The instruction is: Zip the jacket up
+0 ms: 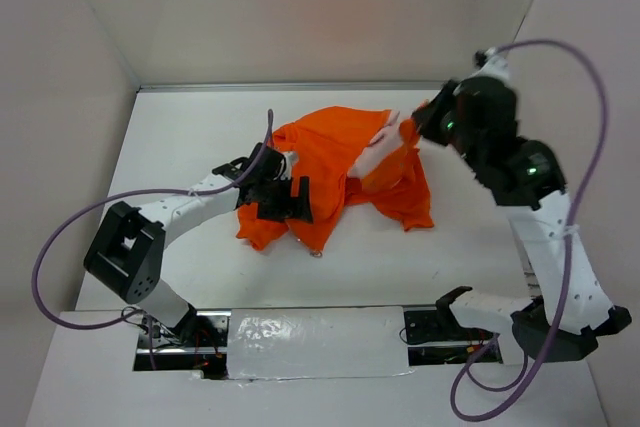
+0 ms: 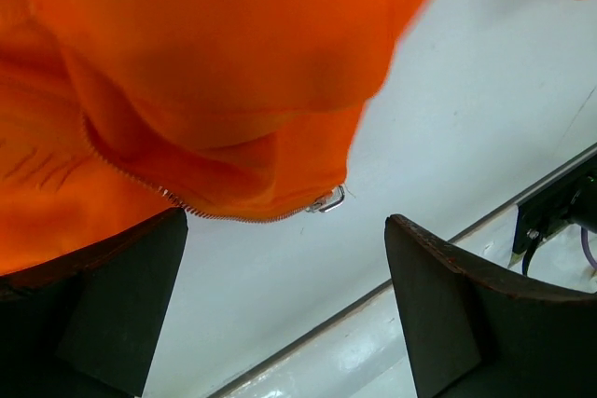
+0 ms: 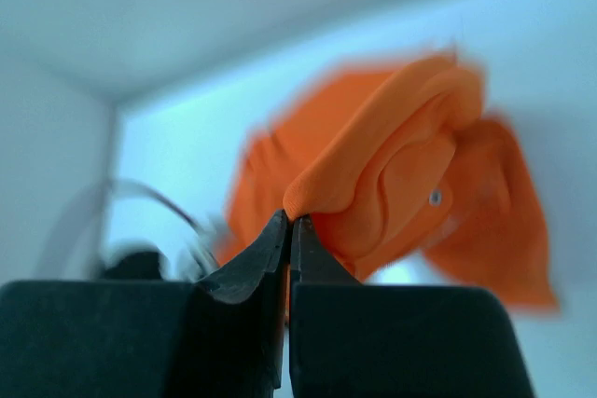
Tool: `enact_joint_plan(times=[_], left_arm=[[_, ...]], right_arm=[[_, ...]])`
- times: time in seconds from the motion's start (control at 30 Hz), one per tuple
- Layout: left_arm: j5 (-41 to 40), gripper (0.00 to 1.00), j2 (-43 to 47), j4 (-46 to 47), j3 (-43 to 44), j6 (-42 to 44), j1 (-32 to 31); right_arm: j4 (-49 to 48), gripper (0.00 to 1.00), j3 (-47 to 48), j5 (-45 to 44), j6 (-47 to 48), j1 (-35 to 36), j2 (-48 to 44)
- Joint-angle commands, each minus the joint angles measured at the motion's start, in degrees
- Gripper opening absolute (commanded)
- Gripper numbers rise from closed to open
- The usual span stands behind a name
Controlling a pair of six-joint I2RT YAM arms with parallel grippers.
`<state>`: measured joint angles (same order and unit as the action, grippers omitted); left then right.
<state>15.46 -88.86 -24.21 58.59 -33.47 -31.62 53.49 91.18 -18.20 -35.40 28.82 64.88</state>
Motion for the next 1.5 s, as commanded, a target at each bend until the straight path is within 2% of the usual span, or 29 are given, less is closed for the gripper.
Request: enact_joint_plan(times=[0.0, 0.03, 0.1, 0.13, 0.2, 0.3, 0.33, 0.37, 0.47, 0.5, 0.53, 0.57, 0.8, 0.97, 1.0, 1.07, 1.1, 1.13, 1.2, 1.27, 1.33, 1.37, 1.47], left_arm=[[0.97, 0.99, -2.89, 2.41, 4.42, 2.53, -0.38], [0.71, 0.99, -4.64, 2.24, 4.78, 2.62, -0.38], [-0.95, 0.99, -7.89, 0.84, 6.80, 2.10, -0.46], [-1.83, 0.99, -8.87, 0.13, 7.33, 1.66, -0.55], [-2.89, 0.99, -10.80, -1.10, 7.94, 1.05, -0.81], [-2.98, 0.93, -11.07, -0.93, 7.16, 0.69, -0.82], [-2.90, 0.84, -10.90, -0.84, 6.81, 0.60, -0.82], [-2.81, 0.78, -10.81, -0.41, 6.46, 0.60, -0.82], [-2.54, 0.53, -10.37, 0.04, 6.62, 1.48, -0.82], [-2.63, 0.19, -10.28, -0.40, 6.89, 1.39, -0.82], [-3.41, 0.00, -10.28, -0.84, 7.67, 0.78, -0.82], [-3.60, 0.00, -9.67, -1.63, 7.94, 0.78, -0.82], [-0.70, 0.00, 3.67, 4.51, 3.91, 1.66, -0.55], [0.01, 0.00, 12.39, 4.43, 4.34, 3.41, -0.55], [-0.34, 0.14, 12.48, 2.34, 5.39, 3.94, -1.60], [-1.56, 0.56, 10.82, 0.40, 6.71, 8.06, -3.79], [-1.84, 0.68, 9.86, -0.66, 7.50, 11.38, -7.28], [-2.88, 0.93, 7.24, -1.10, 7.85, 12.37, -9.23], [-7.80, 0.99, 4.06, -2.15, 9.52, 13.95, -15.30], [-13.06, 0.99, -1.04, -2.77, 10.31, 15.36, -20.56], [-15.19, 0.99, -5.61, -1.29, 10.23, 17.47, -23.13], [-18.94, 0.99, -7.36, -1.37, 11.45, 17.13, -24.71], [-22.22, 0.98, -13.34, -2.34, 14.79, 16.08, -25.25]], right_arm=[[-8.50, 0.00, 21.88, 1.49, 8.31, -4.55, 7.84], [-8.23, 0.00, 31.60, 2.89, 9.28, -5.17, 9.98], [-8.23, 0.00, 37.47, 3.25, 9.91, -6.40, 13.76], [-8.49, 0.00, 39.32, -0.05, 9.39, -6.75, 14.13], [-7.53, 0.00, 37.42, -4.02, 5.98, -9.38, 12.91], [-5.16, 0.00, 25.84, -6.33, 2.02, -14.99, 9.30], [-3.94, 0.00, 18.93, -6.33, 0.35, -16.32, 8.69], [-2.71, 0.00, 14.69, -5.89, -0.54, -17.56, 7.03], [-7.16, 0.00, -2.28, -2.22, -2.39, -21.08, 1.94], [-8.74, 0.00, -8.76, -1.15, -2.40, -22.22, 0.70], [-10.50, 0.00, -10.91, -0.44, -3.00, -22.66, -1.32], [-11.56, 0.00, -13.98, -0.09, -2.92, -23.45, -2.12], [-11.40, 0.00, -14.45, -0.44, 1.20, -24.34, -3.53], [-11.75, 0.00, -15.68, -0.79, 2.09, -24.69, -4.50], [-11.49, 0.00, -15.85, -1.05, 2.17, -24.86, -4.68], [-11.48, 0.00, -16.99, -1.40, 2.26, -25.13, -4.85], [-11.40, 0.00, -17.34, -1.23, 2.26, -25.30, -5.03], [-11.22, 0.00, -17.87, -1.05, 2.18, -25.74, -5.03], [-11.13, 0.00, -18.31, -0.09, 2.44, -26.53, -4.77], [-11.04, 0.00, -18.67, 1.31, 3.05, -27.76, -4.16], [-10.78, 0.00, -18.84, 2.99, 3.14, -28.38, -3.71], [-11.04, 0.00, -19.02, 3.69, 3.58, -28.29, -3.28], [-11.57, 0.00, -19.89, 5.97, 4.54, -28.38, -2.57]])
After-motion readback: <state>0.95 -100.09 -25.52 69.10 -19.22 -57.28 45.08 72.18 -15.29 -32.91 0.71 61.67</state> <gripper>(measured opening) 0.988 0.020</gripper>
